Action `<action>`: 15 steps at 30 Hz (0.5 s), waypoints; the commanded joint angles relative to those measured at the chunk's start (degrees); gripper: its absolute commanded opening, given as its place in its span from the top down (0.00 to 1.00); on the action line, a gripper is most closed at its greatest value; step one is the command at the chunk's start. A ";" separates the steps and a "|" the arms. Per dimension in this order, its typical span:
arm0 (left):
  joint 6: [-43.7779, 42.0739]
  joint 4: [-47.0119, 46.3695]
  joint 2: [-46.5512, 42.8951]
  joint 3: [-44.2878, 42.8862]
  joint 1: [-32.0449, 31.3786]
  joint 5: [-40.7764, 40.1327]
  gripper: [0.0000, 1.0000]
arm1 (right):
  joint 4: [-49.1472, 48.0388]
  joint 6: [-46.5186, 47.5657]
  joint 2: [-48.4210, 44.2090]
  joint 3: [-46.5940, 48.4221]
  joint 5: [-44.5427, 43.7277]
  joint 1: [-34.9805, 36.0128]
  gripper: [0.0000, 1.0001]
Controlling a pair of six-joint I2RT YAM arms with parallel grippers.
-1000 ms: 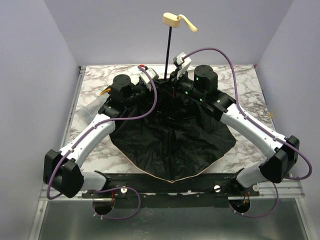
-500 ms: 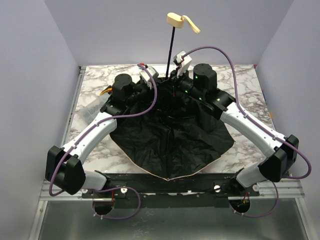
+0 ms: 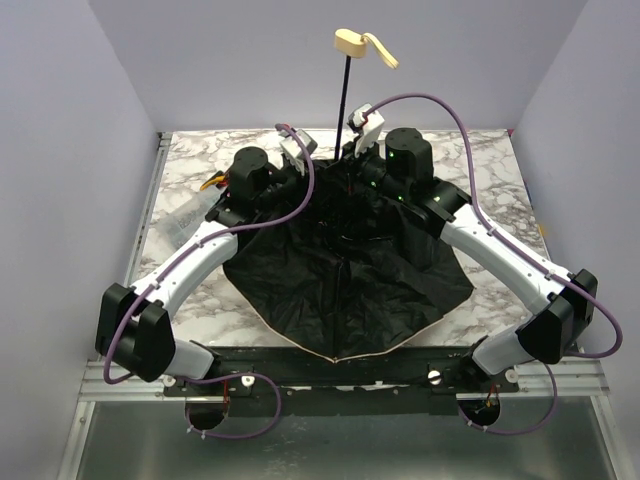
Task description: Open the umbrella
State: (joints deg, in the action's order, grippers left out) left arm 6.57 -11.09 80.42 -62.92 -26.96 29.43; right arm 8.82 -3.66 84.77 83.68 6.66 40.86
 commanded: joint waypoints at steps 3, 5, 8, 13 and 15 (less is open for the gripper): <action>-2.33 21.90 6.93 6.99 1.30 -5.29 0.53 | -24.70 -2.15 -5.59 8.16 -1.19 -0.67 1.00; -3.07 22.20 7.15 7.43 1.30 -5.41 0.54 | -25.10 -2.15 -5.52 7.88 -1.37 -0.74 1.00; -3.71 22.60 7.32 7.77 1.38 -5.49 0.57 | -26.30 -2.04 -5.63 7.26 -2.04 -0.87 1.00; -4.02 23.64 8.14 6.80 1.39 -5.79 0.68 | -27.49 -0.89 -5.44 7.09 -2.38 -1.01 1.00; -3.72 24.27 8.32 6.83 1.39 -4.96 0.63 | -27.96 -0.65 -5.32 7.26 -3.31 -1.05 1.00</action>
State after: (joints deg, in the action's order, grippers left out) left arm 6.22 -12.10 81.49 -61.89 -27.24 29.63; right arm 9.02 -3.57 85.36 83.68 4.84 40.36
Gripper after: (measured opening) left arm 0.333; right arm 0.065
